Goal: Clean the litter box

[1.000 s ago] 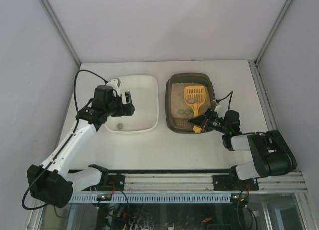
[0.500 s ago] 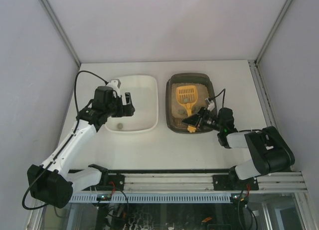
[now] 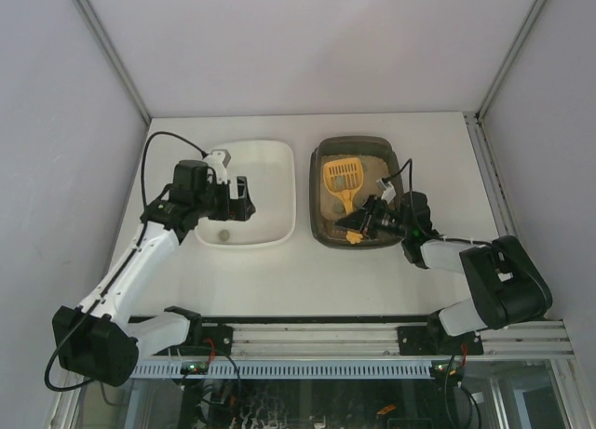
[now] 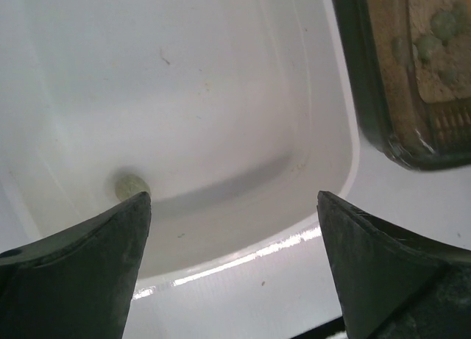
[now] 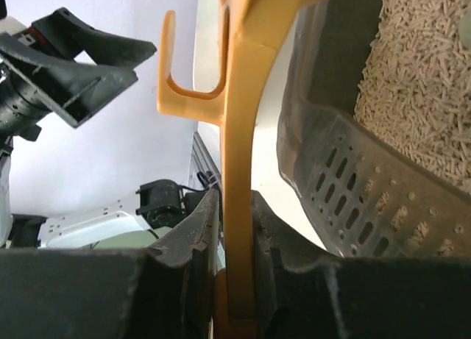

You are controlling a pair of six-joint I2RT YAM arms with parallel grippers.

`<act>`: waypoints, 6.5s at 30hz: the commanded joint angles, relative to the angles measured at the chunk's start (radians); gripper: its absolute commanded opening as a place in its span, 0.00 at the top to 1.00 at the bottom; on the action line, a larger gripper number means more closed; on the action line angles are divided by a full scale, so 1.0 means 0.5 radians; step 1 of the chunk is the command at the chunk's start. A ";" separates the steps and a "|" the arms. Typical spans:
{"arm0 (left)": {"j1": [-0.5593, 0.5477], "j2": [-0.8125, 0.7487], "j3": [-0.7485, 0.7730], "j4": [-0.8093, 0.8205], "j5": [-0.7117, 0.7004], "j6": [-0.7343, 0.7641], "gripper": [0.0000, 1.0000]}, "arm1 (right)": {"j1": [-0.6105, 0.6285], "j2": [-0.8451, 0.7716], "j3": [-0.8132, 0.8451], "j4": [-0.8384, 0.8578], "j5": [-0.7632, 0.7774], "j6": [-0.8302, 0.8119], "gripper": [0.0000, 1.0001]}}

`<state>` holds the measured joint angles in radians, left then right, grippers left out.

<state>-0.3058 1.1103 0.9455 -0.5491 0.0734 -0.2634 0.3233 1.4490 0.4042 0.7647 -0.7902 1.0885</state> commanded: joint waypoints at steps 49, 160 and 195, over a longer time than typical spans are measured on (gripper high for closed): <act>0.611 0.551 0.842 -0.347 0.064 0.201 0.00 | 0.819 -0.146 1.719 -3.233 1.782 -0.816 1.00; 0.437 -0.237 0.370 -0.690 0.127 0.631 0.00 | -0.179 -0.200 0.035 -0.128 0.040 -0.118 1.00; 0.511 -0.268 0.235 -0.803 0.463 0.809 0.03 | 0.016 0.315 -0.066 0.863 -0.189 0.439 1.00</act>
<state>-0.0601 1.0000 1.0920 -0.9524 0.2386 0.1013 0.2867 1.5681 0.3496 1.0939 -0.8825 1.2842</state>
